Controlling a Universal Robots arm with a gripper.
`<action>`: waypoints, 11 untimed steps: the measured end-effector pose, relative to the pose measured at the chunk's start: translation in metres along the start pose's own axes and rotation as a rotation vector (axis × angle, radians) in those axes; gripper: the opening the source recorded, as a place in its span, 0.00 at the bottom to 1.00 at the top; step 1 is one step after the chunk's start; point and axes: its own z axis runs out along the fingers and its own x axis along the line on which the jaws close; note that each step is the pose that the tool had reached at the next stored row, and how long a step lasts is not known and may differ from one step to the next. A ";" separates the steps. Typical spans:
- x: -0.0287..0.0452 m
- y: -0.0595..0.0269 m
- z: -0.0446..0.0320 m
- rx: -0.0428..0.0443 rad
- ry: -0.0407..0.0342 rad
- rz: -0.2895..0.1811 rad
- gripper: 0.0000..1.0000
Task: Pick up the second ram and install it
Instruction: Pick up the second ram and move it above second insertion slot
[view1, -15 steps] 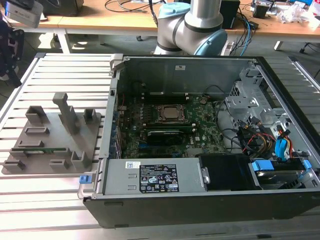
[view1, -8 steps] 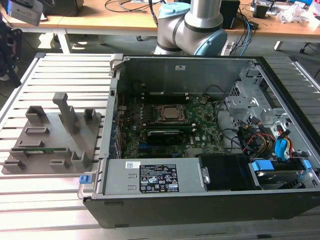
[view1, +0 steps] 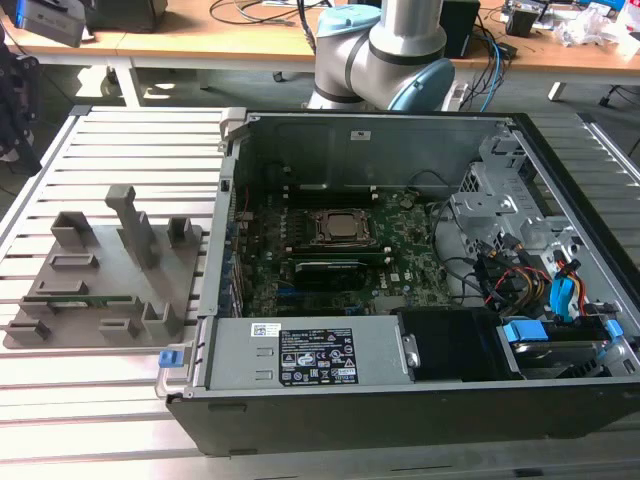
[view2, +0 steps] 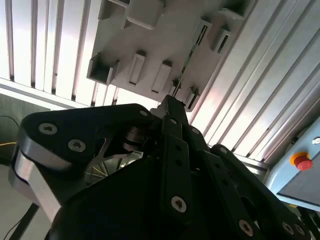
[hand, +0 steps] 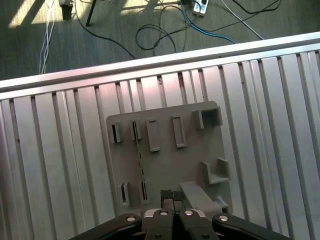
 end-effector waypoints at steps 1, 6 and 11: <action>0.0000 0.0000 0.0000 -0.0003 0.0006 -0.013 0.11; 0.0000 0.0000 0.0000 -0.0016 0.0037 -0.074 0.11; -0.0001 0.0000 0.0000 -0.0022 0.0072 -0.109 0.11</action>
